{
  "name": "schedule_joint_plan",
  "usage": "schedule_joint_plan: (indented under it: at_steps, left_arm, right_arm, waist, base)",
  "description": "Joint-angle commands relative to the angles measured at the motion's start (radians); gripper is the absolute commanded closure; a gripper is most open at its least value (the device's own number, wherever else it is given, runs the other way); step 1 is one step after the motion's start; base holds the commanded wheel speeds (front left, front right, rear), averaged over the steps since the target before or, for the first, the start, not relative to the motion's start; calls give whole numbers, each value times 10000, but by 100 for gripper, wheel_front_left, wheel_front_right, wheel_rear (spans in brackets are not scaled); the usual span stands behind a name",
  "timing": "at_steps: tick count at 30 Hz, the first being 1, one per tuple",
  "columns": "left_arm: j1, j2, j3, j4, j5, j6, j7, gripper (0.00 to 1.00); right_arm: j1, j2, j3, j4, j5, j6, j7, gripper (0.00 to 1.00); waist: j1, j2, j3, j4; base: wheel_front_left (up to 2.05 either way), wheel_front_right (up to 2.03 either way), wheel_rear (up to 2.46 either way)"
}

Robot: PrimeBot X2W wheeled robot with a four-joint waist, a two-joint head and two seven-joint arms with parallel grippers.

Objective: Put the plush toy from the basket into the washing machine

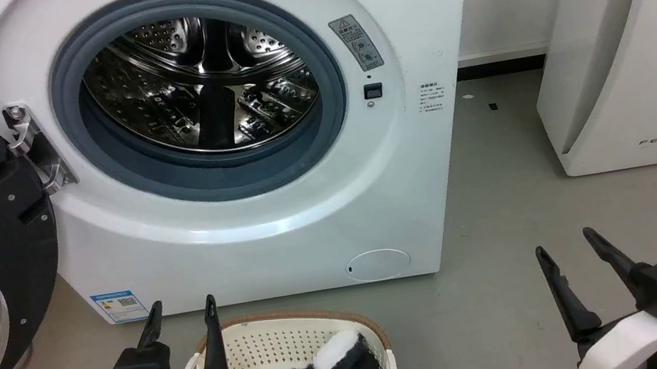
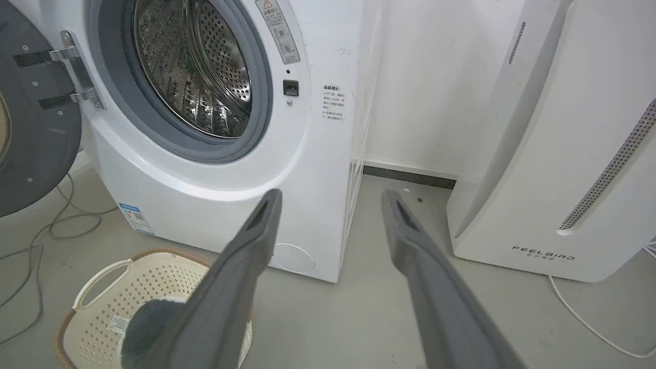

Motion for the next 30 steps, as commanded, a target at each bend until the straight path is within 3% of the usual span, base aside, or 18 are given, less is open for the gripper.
schedule_joint_plan:
  at_steps: [1,30]
  left_arm:
    - [-8,2,-27,60,-91,33,-123,0]
    - [-1025,91,-477,2033,-462,-270,-552,0]
  right_arm:
    - [-14,0,-65,2,47,-1,-126,0]
    - [-361,-1,-52,-277,249,-3,-709,0]
  waist:
    - [0,0,28,-9]
    - [0,0,1259,-315]
  base:
    - [0,0,0]
    - [0,0,0]
